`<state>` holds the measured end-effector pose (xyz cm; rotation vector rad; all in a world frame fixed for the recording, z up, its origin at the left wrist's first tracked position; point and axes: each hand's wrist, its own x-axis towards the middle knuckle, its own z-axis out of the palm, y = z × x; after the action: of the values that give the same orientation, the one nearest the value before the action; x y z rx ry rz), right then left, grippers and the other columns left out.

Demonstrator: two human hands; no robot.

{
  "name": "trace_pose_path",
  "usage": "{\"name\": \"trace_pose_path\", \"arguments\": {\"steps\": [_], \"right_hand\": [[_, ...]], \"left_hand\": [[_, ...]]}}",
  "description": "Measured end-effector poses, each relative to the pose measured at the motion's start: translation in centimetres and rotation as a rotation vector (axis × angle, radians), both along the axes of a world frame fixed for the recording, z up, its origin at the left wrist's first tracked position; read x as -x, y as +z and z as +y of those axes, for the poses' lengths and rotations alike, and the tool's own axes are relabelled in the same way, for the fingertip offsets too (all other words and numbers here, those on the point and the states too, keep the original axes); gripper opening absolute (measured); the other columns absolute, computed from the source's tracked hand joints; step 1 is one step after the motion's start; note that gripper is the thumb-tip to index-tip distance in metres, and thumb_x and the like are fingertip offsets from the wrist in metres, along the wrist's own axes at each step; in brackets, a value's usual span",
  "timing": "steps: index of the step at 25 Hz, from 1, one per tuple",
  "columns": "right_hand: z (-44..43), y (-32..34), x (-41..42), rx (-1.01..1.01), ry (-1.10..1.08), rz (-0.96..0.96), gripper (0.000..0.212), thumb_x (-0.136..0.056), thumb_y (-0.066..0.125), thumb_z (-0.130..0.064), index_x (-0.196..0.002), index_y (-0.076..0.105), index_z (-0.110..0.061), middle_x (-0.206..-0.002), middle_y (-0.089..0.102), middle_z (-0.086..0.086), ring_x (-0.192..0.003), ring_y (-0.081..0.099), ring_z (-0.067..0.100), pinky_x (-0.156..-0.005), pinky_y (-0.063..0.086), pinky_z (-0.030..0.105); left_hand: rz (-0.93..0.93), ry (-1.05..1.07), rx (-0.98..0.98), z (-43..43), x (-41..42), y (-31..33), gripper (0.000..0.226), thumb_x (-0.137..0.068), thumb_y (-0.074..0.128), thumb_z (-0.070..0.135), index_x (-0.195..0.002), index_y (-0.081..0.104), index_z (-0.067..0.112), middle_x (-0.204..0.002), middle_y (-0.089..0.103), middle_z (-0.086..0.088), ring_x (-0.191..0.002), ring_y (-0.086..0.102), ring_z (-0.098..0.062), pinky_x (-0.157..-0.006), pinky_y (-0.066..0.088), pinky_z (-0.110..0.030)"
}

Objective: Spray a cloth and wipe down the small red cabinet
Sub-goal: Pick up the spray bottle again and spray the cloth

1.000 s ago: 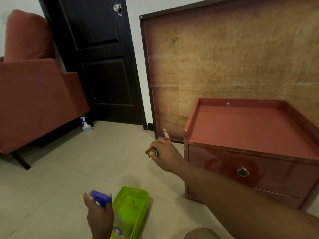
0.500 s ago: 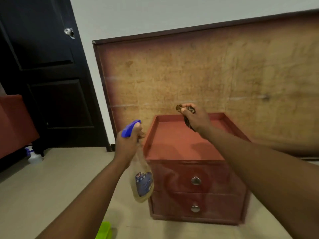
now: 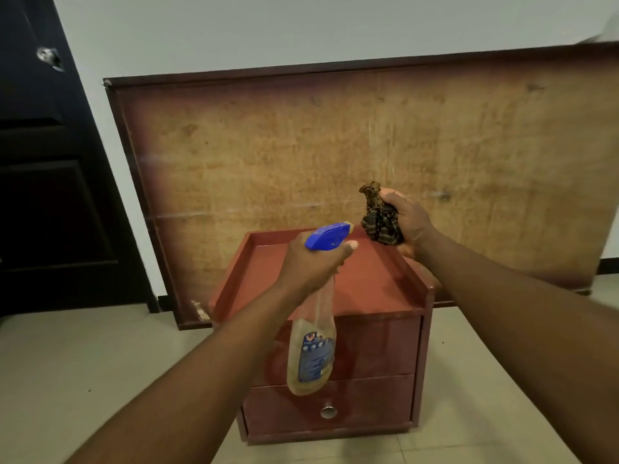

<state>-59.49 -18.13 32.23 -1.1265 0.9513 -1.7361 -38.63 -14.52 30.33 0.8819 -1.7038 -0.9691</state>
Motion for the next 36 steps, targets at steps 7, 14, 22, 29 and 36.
{"name": "trace_pose_path", "arguments": {"steps": [7,14,22,29,36], "right_hand": [[0.4,-0.1,-0.7,0.002,0.111,-0.036,0.024,-0.086,0.061,-0.025,-0.105,0.062,-0.010,-0.083,0.062,0.014,-0.064,0.063,0.026,-0.058,0.053,0.033],[1.1,0.2,-1.2,0.022,0.134,0.048,0.017,-0.097,0.052,-0.017,-0.108,0.061,-0.008,-0.079,0.062,0.009,-0.060,0.065,0.019,-0.054,0.054,0.029],[1.1,0.1,-1.7,0.014,0.133,0.072,0.017,-0.097,0.052,-0.015,-0.109,0.061,-0.007,-0.079,0.064,0.010,-0.060,0.065,0.019,-0.056,0.055,0.030],[0.9,-0.2,-1.3,-0.020,0.102,0.064,0.020,-0.096,0.054,-0.016,-0.112,0.061,-0.006,-0.079,0.063,0.011,-0.058,0.064,0.021,-0.054,0.054,0.032],[0.5,-0.9,-2.6,-0.045,0.097,0.086,0.012,-0.096,0.055,-0.016,-0.100,0.065,-0.013,-0.078,0.063,0.010,-0.057,0.064,0.021,-0.052,0.054,0.031]], "left_hand": [[-0.069,0.032,0.026,0.4,-0.4,0.1,0.018,-0.068,0.073,0.052,-0.086,0.072,0.056,-0.073,0.069,0.002,-0.068,0.066,-0.015,-0.082,0.061,-0.048],[-0.143,0.115,0.124,0.2,-0.5,0.0,0.053,-0.070,0.067,0.061,-0.073,0.059,0.009,-0.067,0.048,0.001,-0.063,0.044,-0.014,-0.066,0.040,-0.032],[-0.097,0.111,0.061,0.2,-0.6,-0.1,0.009,-0.082,0.070,0.049,-0.083,0.067,0.040,-0.068,0.064,0.000,-0.065,0.058,-0.013,-0.070,0.048,-0.032],[-0.053,0.053,0.061,-0.4,-0.7,-0.3,0.011,-0.086,0.068,0.046,-0.097,0.070,0.047,-0.061,0.060,0.009,-0.054,0.053,0.000,-0.068,0.046,-0.028],[-0.003,0.056,0.047,-1.0,-1.2,-1.2,0.030,-0.085,0.071,0.043,-0.114,0.069,0.037,-0.091,0.070,0.008,-0.085,0.068,-0.009,-0.082,0.053,-0.031]]}}
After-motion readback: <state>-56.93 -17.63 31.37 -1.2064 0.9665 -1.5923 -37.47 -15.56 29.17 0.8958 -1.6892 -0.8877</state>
